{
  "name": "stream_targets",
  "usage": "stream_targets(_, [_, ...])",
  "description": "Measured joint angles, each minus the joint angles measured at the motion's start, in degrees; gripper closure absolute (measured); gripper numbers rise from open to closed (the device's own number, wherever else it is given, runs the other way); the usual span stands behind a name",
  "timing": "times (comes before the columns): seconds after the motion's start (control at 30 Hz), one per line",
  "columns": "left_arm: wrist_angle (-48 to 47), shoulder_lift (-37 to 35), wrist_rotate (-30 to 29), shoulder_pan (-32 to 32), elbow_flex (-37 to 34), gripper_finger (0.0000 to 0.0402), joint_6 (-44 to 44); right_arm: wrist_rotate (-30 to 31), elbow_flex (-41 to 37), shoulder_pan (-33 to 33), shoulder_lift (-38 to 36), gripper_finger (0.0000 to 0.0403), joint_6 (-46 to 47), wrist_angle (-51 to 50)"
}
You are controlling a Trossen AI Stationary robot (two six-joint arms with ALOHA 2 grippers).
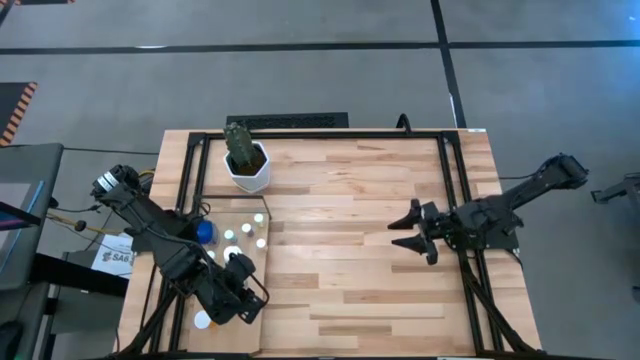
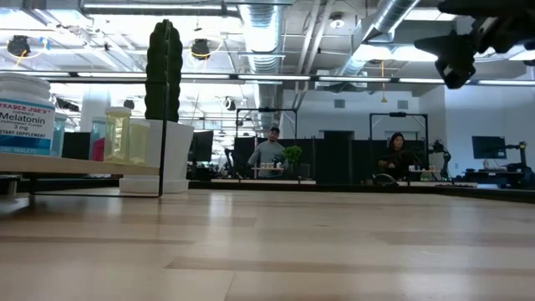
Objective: Pick and place medicine bottles onto shelf by color
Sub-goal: Put the pink pill bottle on the shelf
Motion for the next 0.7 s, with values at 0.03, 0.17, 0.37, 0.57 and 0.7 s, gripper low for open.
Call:
stream_targets(0.03, [0.0,0.0,0.1,0.0,0.0,0.0303,0.0,-0.2,-1.4,0.0,0.0,0.0154,0.0,2.5])
stream_targets(0.17, [0.5,0.0,1.0,0.0,0.0,0.0303,-0.3,-0.3,-5.8,0.0,0.0,0.0154,0.2,10.9])
stream_targets(0.37, [1.7,0.0,1.0,0.0,0.0,0.0303,-0.6,-0.3,-10.0,0.0,0.0,0.0154,0.2,13.7])
stream_targets(0.57, [1.6,0.0,1.5,0.0,0.0,0.0303,0.9,-0.3,-13.9,0.0,0.0,0.0154,1.1,19.1])
stream_targets(0.7, [1.6,0.7,3.2,0.0,0.0,0.0303,4.3,1.9,-15.2,0.0,0.1,0.0154,1.7,18.6])
